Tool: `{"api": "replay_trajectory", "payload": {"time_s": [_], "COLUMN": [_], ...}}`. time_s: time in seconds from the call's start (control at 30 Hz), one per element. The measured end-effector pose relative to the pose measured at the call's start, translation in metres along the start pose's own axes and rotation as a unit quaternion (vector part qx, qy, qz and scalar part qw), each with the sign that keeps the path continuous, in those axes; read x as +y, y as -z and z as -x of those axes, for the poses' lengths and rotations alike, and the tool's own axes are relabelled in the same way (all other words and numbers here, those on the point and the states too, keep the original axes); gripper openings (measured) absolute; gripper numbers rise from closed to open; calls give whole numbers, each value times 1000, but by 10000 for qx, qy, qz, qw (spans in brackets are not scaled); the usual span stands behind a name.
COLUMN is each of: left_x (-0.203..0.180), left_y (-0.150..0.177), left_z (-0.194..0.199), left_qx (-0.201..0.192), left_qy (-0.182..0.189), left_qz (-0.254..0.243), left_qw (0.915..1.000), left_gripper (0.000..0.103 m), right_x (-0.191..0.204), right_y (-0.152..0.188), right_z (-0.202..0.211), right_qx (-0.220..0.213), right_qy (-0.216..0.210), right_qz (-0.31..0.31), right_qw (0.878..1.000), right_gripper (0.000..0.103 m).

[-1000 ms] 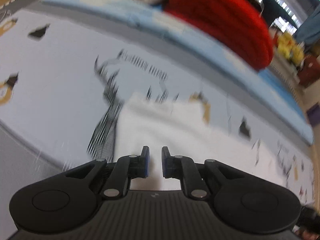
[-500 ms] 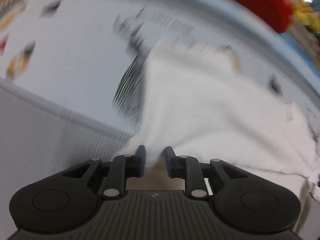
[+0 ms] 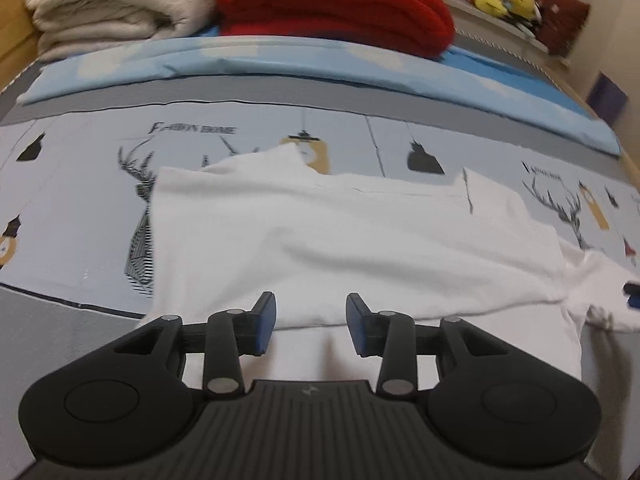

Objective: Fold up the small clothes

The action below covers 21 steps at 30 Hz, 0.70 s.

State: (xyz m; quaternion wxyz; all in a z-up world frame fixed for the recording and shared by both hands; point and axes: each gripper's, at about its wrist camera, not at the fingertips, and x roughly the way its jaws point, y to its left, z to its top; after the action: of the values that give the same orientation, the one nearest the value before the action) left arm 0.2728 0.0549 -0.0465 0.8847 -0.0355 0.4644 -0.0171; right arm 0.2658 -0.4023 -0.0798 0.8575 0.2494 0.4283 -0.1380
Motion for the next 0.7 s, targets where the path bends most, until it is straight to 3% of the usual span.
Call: {"api": "replay_trajectory", "payload": {"time_s": [0.13, 0.3, 0.53, 0.7], "left_x": [-14, -12, -17, -21], "left_y": [-1, -2, 2, 4], "left_z": [-8, -8, -11, -13], "left_qx": [75, 44, 140, 154], "left_qy": [225, 220, 294, 271], "left_qz": [-101, -234, -337, -421], "left_qw": [9997, 9995, 9989, 9986], "left_gripper": [43, 43, 43, 45], "right_x": [-32, -94, -184, -221], "right_y": [-15, -35, -44, -41], "right_z": [4, 6, -6, -22], "right_qx": [-195, -408, -537, -517], "right_qy": [114, 441, 966, 1135], "right_qz": [-196, -753, -1519, -2081], "right_qw": [9996, 9954, 9822, 9701], "right_gripper": [26, 26, 27, 29]}}
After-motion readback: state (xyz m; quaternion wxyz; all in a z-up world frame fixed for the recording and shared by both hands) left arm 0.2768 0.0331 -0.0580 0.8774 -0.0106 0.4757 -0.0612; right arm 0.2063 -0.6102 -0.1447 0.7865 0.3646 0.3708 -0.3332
